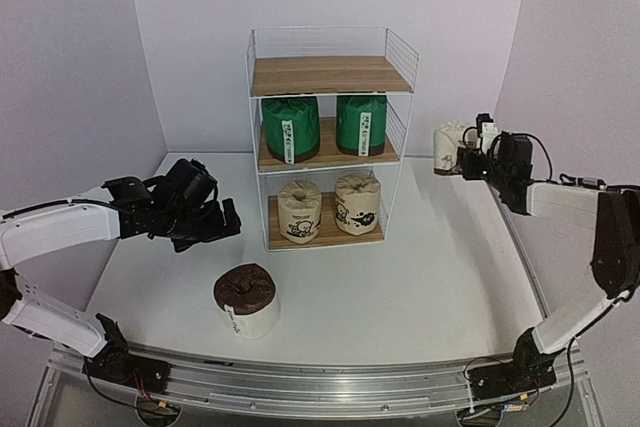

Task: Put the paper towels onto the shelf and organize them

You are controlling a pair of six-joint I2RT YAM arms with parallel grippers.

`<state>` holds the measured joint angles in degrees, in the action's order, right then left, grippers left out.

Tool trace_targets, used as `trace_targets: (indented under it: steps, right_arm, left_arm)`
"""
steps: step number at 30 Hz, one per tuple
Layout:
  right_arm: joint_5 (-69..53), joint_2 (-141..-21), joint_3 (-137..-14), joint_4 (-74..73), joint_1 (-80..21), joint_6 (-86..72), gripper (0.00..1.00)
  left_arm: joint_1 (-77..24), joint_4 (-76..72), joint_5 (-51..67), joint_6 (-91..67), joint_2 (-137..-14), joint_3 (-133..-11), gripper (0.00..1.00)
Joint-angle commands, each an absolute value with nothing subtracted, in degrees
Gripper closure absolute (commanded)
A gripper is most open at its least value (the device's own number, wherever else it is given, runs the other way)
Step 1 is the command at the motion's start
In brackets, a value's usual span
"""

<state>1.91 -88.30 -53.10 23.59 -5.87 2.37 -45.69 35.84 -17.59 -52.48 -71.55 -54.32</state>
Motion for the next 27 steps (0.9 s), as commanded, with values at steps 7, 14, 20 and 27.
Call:
trace_targets:
  steps: [7, 14, 20, 27]
  right_arm:
    - [-4.3, -68.9, -65.6, 10.7, -5.8, -6.2, 1.00]
    - [-15.0, -68.0, -85.6, 2.0, -6.2, -15.4, 1.00]
    - [-17.4, -73.5, -100.0, 1.7, -12.1, -18.7, 1.00]
    - [-10.9, -83.4, -111.8, 0.1, -29.1, -12.0, 1.00]
  left_arm:
    - [-45.4, 31.5, -16.9, -50.1, -68.6, -53.7, 0.00]
    - [-45.4, 28.7, -16.9, -48.0, -67.6, -53.3, 0.00]
    - [-45.4, 26.8, -16.1, -46.7, -68.0, -53.8, 0.00]
    - [-45.4, 26.6, -15.6, -47.0, -68.8, -54.1, 0.00]
